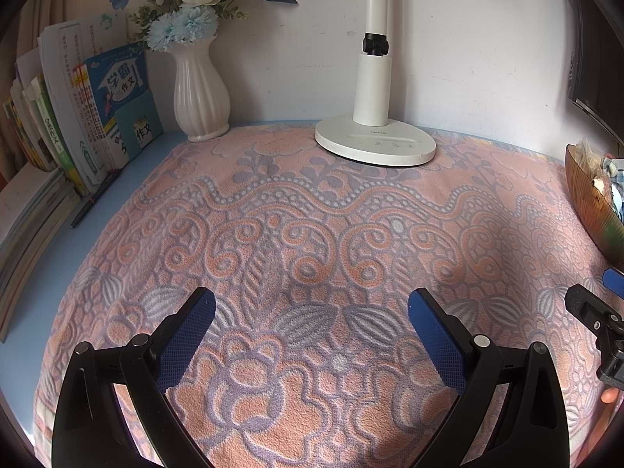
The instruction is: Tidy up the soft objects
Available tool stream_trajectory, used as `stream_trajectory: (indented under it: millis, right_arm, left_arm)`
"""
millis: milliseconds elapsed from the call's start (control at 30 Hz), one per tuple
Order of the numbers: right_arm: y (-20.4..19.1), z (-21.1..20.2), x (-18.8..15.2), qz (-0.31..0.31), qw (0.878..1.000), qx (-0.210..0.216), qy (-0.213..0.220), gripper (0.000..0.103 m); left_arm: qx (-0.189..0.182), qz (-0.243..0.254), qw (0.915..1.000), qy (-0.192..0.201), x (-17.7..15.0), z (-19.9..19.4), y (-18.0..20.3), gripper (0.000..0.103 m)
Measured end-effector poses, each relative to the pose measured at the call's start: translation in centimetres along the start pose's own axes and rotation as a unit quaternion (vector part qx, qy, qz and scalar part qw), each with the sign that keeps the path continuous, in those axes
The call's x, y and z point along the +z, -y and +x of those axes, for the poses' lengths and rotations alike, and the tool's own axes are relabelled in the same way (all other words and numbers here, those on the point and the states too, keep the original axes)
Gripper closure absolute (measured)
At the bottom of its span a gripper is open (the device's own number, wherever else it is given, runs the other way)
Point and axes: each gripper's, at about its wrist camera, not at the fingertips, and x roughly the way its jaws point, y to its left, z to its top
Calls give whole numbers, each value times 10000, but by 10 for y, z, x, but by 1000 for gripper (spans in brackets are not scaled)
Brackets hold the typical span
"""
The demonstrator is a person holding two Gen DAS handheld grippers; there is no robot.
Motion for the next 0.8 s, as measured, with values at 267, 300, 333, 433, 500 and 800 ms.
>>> stream_trajectory:
  millis: [267,300,333,433,500,800]
  right_arm:
    - [-1,-1,0,10,10000,0,3,0]
    - [-1,-1,0,12,10000,3,4,0]
    - [0,-1,1,6,10000,12,1,0]
    - [-1,-1,1,6,10000,5,3,0]
    - [-1,-2,0,1,10000,-3,-1,0]
    - [0,-1,1,-11,10000,-5,-9,0]
  left_arm:
    - [21,-3,10000,-2,0,0,0,4]
    - [23,-2,10000,0,0,0,0,4]
    - [17,0,10000,2,0,0,0,4]
    - [11,4,10000,11,0,-1,-1,4]
    - [13,3,10000,11,-1,-1,-1,4]
    - [20,-3,10000,13,-1,-1,0,4]
